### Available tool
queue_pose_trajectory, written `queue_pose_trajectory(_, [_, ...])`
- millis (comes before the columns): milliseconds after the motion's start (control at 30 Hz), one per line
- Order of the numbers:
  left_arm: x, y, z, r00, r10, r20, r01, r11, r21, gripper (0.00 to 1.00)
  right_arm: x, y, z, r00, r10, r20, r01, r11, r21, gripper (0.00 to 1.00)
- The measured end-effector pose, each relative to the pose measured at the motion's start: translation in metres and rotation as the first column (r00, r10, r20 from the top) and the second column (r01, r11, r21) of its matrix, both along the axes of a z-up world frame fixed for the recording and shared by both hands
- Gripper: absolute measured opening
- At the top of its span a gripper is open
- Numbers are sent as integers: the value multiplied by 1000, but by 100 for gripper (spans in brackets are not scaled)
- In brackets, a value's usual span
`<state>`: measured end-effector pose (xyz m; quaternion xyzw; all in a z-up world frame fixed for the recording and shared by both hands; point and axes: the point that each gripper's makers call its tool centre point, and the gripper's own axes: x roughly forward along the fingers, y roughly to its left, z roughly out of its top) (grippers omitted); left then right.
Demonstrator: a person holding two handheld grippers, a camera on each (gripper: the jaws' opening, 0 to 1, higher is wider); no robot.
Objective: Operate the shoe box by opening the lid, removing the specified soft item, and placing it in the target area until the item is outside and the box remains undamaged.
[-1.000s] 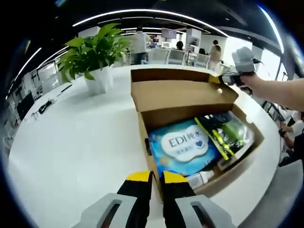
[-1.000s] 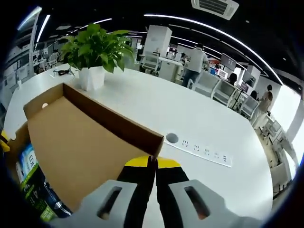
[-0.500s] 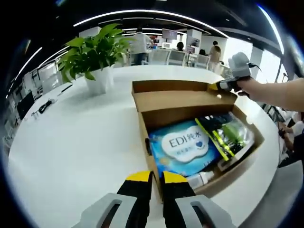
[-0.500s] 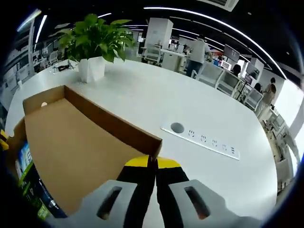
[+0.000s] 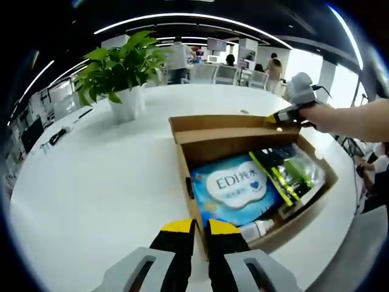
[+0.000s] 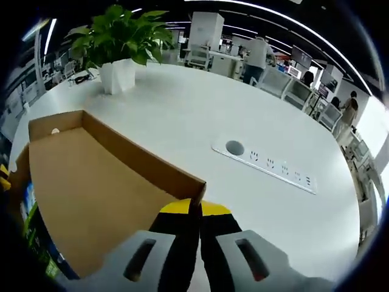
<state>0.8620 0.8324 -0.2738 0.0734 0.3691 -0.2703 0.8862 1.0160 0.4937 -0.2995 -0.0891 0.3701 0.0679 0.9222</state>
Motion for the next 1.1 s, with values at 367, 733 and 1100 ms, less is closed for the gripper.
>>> queue_pose_trajectory(367, [0, 1, -1, 1000, -8, 3, 8, 1000, 4, 7, -2, 1, -10, 1000, -7, -30, 7, 1000, 0, 1])
queue_pose_trajectory(733, [0, 2, -2, 1000, -7, 1, 7, 1000, 2, 7, -2, 0, -16, 999, -24, -48, 25, 1000, 16, 3])
queue_pose_trajectory(1100, [0, 1, -1, 1000, -10, -1, 10, 1000, 2, 7, -3, 2, -10, 1000, -6, -18, 6, 1000, -1, 9])
